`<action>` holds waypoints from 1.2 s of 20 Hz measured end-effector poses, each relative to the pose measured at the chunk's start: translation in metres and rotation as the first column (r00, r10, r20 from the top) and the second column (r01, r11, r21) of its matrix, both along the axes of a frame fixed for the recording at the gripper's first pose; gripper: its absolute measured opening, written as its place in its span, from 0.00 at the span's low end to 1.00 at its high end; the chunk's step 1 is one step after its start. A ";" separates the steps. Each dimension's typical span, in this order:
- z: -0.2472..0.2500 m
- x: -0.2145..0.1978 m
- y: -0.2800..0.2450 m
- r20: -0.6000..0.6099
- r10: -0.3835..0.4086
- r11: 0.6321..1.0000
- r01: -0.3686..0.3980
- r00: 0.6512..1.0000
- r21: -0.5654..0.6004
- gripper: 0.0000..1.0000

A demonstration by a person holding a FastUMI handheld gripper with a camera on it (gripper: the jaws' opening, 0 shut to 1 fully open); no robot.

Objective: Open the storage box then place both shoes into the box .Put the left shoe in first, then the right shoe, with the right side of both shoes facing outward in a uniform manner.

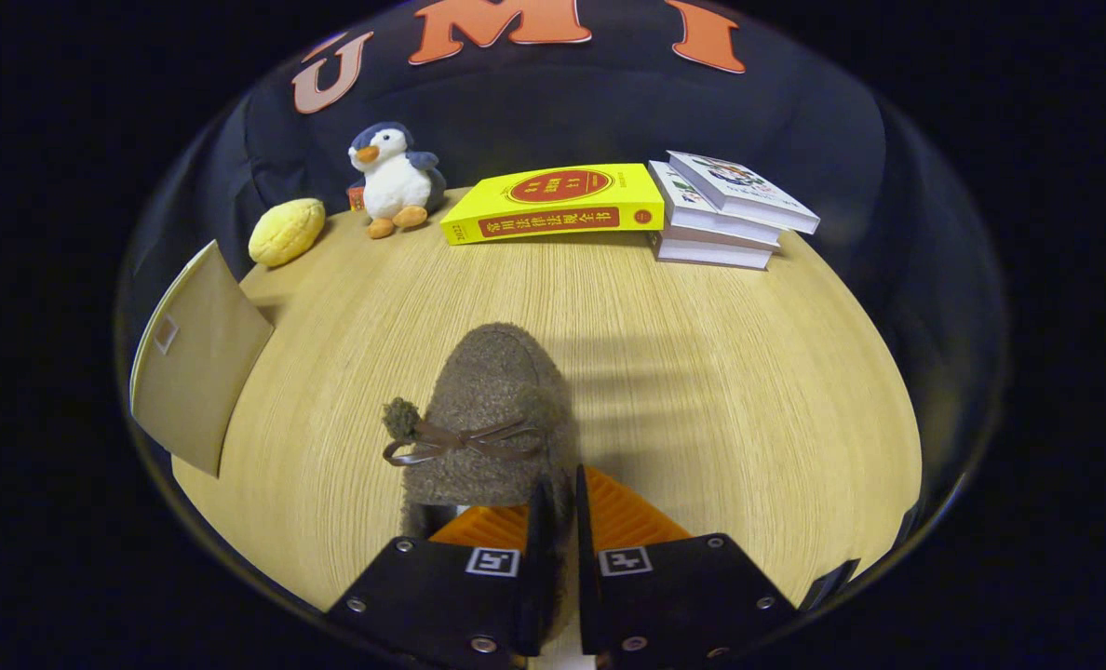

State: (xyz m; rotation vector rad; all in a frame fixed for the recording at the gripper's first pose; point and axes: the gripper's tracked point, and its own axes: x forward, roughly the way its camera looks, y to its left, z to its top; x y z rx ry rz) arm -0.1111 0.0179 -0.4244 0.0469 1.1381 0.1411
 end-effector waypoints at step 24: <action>0.200 0.069 0.269 0.067 0.066 0.957 -0.083 0.996 0.279 0.03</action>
